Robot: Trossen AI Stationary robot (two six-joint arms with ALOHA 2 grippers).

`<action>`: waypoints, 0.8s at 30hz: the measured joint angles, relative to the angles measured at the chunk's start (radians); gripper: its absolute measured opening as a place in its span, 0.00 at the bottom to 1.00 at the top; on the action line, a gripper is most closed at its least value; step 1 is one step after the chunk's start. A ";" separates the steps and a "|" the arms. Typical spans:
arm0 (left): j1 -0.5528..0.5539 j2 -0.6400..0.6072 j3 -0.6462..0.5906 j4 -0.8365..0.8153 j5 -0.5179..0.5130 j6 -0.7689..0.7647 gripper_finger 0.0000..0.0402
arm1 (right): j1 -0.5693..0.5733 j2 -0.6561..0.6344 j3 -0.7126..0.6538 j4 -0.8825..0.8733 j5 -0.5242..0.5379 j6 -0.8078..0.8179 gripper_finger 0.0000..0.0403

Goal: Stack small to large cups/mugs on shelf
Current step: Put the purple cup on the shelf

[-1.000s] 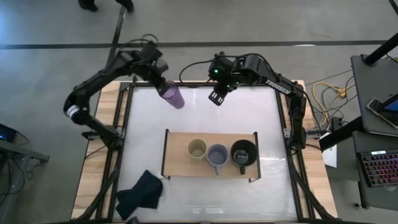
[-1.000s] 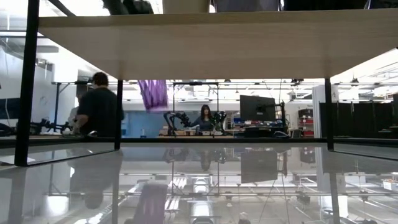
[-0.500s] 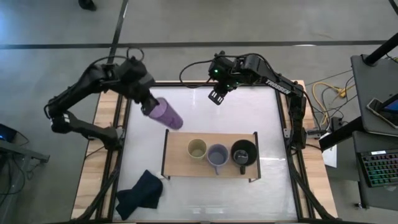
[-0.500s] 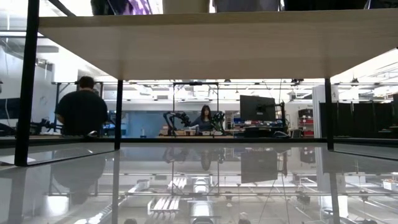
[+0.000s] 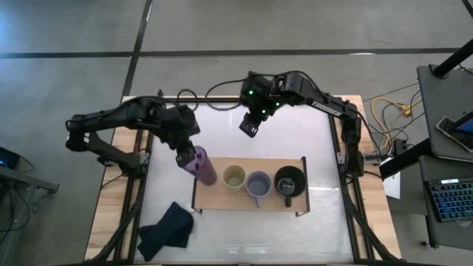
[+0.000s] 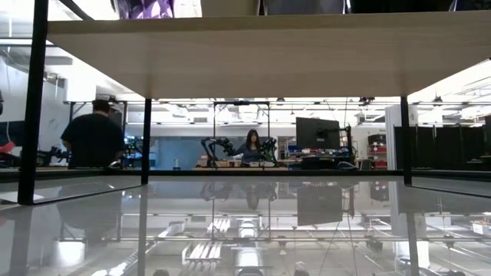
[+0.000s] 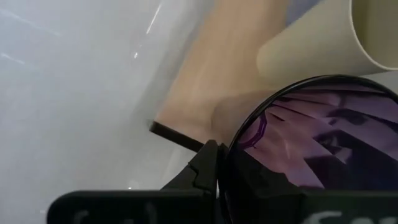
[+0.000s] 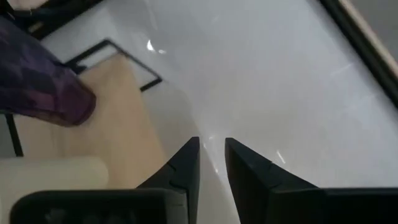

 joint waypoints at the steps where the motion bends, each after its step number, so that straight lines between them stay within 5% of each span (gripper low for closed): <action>1: -0.011 0.007 0.003 0.001 -0.002 -0.005 0.00 | 0.007 0.003 -0.001 -0.007 0.000 0.000 0.17; 15: -0.101 0.028 0.012 0.057 -0.006 -0.078 0.00 | 0.058 0.101 -0.005 0.030 -0.310 -0.050 0.15; 24: -0.109 0.032 0.011 0.057 -0.025 -0.080 0.00 | 0.072 0.175 -0.005 0.228 -0.525 -0.004 0.14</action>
